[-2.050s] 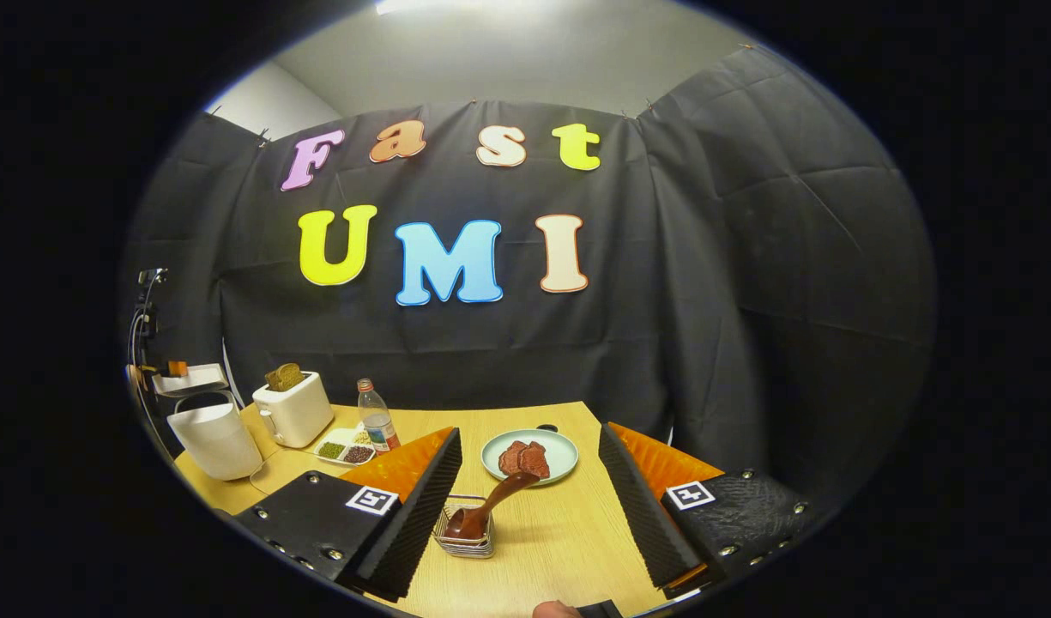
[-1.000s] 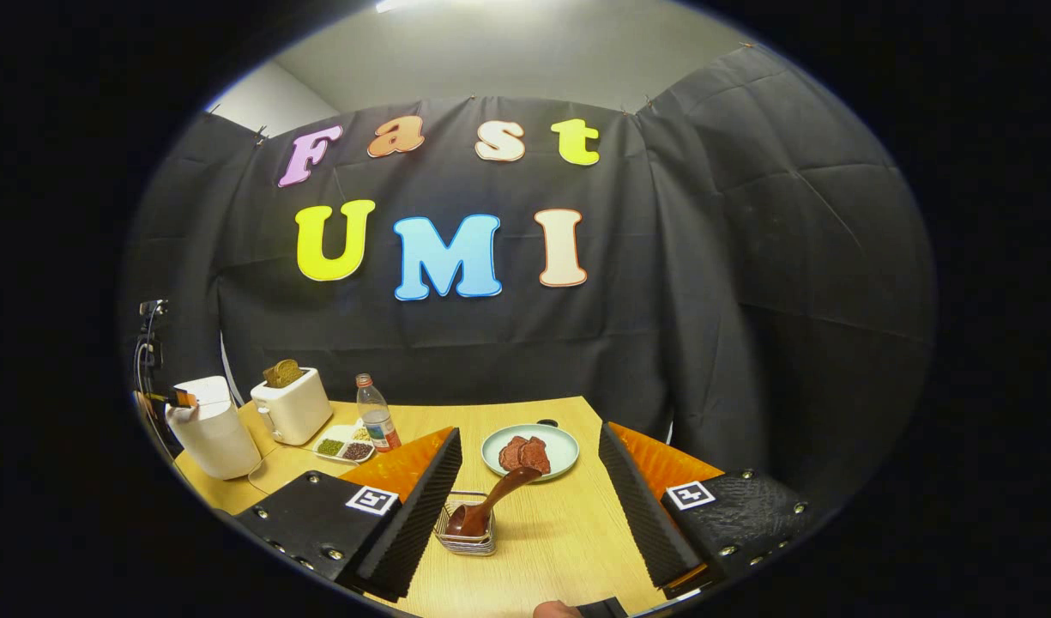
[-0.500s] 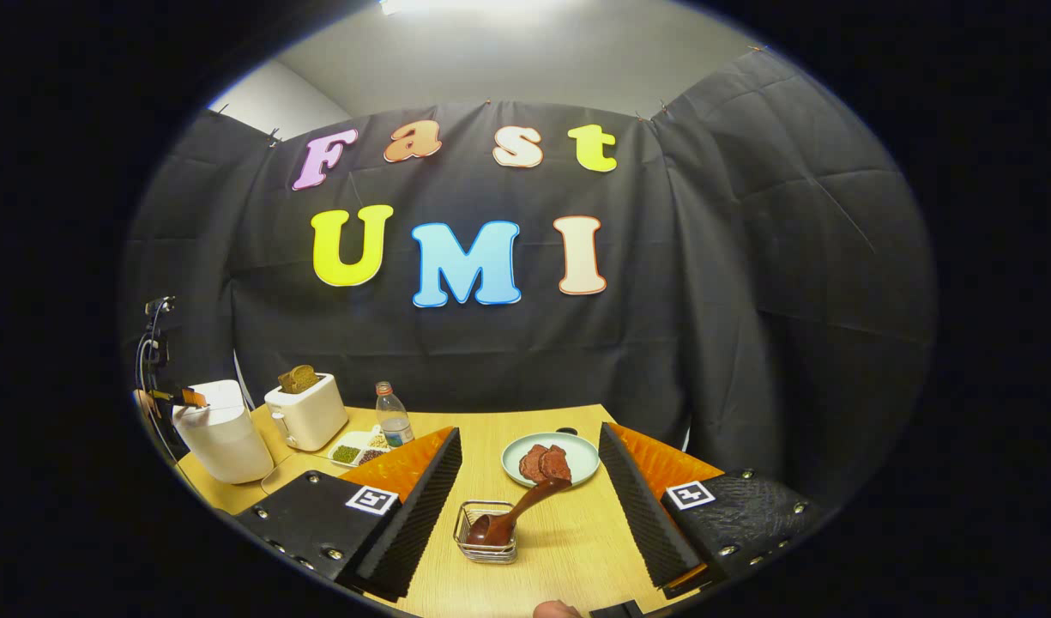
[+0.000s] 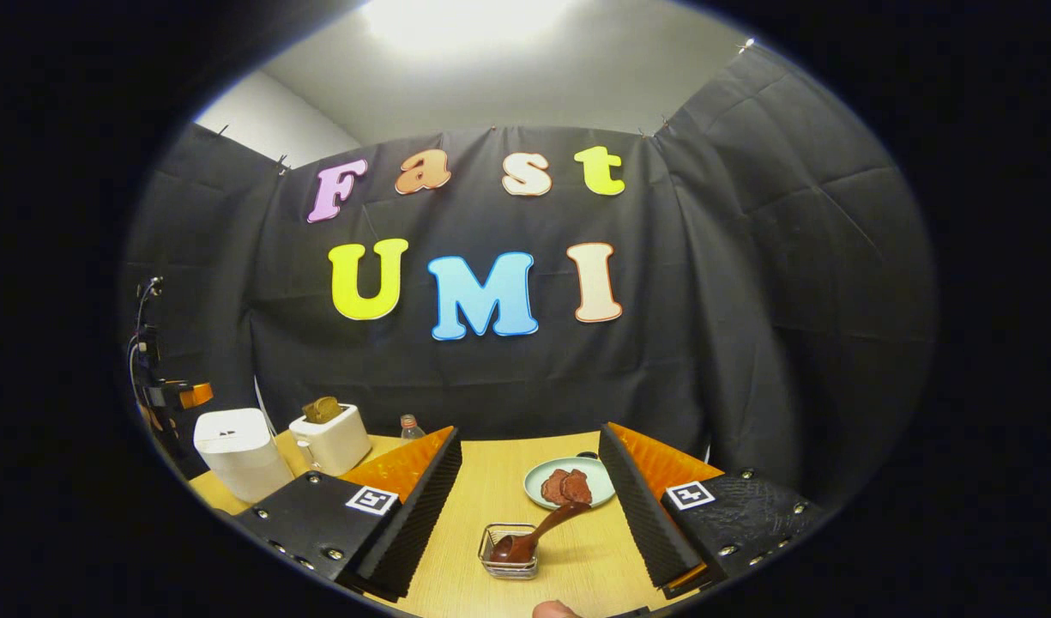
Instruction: Close the left gripper, press the button to open the rice cooker; take a wooden spoon from the chopstick holder with the right hand, scoop a spoonful of rice and pour it into the rice cooker, then put the wooden spoon back into the chopstick holder.
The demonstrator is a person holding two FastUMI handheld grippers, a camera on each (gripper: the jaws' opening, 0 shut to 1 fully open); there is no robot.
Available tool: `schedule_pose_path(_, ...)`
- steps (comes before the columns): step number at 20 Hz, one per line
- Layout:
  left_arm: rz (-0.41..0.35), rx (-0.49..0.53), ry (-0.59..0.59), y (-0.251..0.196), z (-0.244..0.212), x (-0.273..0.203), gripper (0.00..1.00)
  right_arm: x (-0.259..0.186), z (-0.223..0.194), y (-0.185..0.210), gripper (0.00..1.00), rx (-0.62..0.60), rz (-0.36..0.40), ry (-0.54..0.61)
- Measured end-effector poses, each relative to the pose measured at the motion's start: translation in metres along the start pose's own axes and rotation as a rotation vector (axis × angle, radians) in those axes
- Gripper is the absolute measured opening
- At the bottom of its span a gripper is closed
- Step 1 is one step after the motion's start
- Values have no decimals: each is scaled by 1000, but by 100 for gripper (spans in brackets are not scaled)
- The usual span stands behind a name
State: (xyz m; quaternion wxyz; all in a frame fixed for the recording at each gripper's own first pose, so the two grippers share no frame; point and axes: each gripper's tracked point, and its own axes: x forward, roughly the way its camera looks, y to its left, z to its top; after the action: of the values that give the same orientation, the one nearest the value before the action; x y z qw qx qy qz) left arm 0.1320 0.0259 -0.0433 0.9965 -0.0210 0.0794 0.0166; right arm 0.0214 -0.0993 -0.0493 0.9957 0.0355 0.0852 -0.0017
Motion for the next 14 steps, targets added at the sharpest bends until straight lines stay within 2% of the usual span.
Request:
schedule_pose_path(6,-78,15,-170,-69,44,-87,95,-10,21,11,98,-39,35,-101)
schedule_pose_path(9,-109,28,-215,-91,51,-117,97,-17,25,20,98,-56,64,-121)
schedule_pose_path(12,-124,59,-234,-97,47,-143,95,-23,24,30,98,-57,77,-123)
schedule_pose_path(14,-144,28,-226,-102,43,-159,96,-28,24,38,98,-40,81,-126)
